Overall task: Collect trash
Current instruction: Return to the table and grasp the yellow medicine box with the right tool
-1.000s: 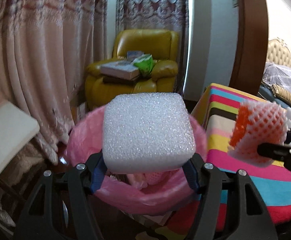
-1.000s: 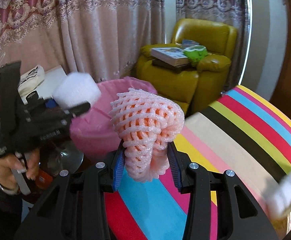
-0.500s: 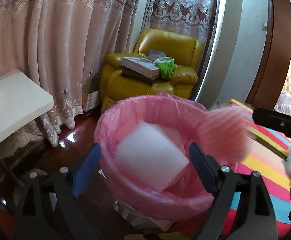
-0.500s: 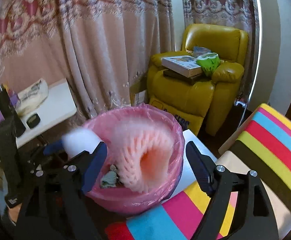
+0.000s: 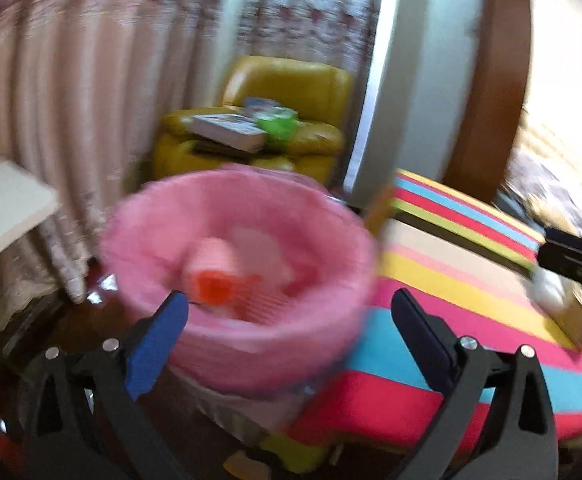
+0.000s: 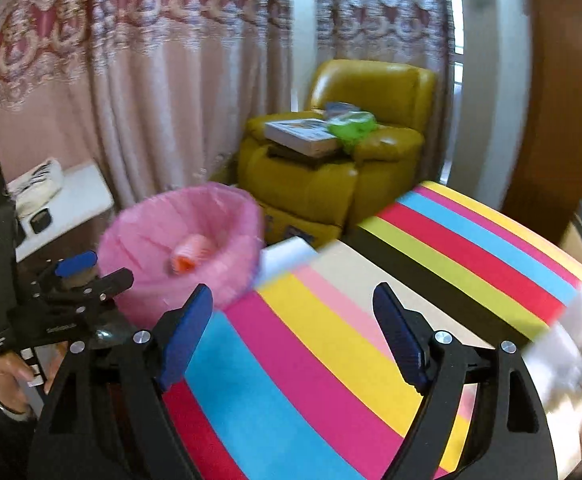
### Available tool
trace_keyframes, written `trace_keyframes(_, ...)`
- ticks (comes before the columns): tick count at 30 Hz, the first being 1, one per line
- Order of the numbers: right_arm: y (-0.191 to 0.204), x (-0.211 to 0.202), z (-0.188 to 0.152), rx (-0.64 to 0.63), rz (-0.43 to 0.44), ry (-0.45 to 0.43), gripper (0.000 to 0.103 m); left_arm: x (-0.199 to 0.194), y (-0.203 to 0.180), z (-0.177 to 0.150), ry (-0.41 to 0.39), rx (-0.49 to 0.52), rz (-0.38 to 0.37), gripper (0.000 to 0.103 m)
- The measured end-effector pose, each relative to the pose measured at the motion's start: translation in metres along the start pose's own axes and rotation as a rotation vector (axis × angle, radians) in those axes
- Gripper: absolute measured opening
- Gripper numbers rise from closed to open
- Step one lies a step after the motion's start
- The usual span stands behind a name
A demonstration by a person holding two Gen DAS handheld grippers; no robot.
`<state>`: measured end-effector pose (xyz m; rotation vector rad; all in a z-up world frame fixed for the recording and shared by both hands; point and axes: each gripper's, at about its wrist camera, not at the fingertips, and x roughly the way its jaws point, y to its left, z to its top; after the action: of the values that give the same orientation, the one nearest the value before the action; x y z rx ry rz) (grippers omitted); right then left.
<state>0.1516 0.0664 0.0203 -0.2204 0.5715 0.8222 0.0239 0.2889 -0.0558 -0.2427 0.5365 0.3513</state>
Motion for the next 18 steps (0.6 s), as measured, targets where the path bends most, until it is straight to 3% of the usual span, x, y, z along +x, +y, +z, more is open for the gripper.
trace_keyframes(9, -0.091, -0.081, -0.064, 0.056, -0.242, -0.029, 0.085, 0.011, -0.135, -0.037, 0.083, 0.309, -0.184, 0.098)
trace_keyframes(12, -0.13, -0.103, -0.085, 0.125, -0.271, -0.024, 0.085, 0.016, -0.159, -0.05, 0.102, 0.366, -0.208, 0.098)
trace_keyframes(18, -0.184, -0.116, -0.126, 0.273, -0.286, 0.02, 0.085, 0.027, -0.17, -0.056, 0.133, 0.371, -0.216, 0.098)
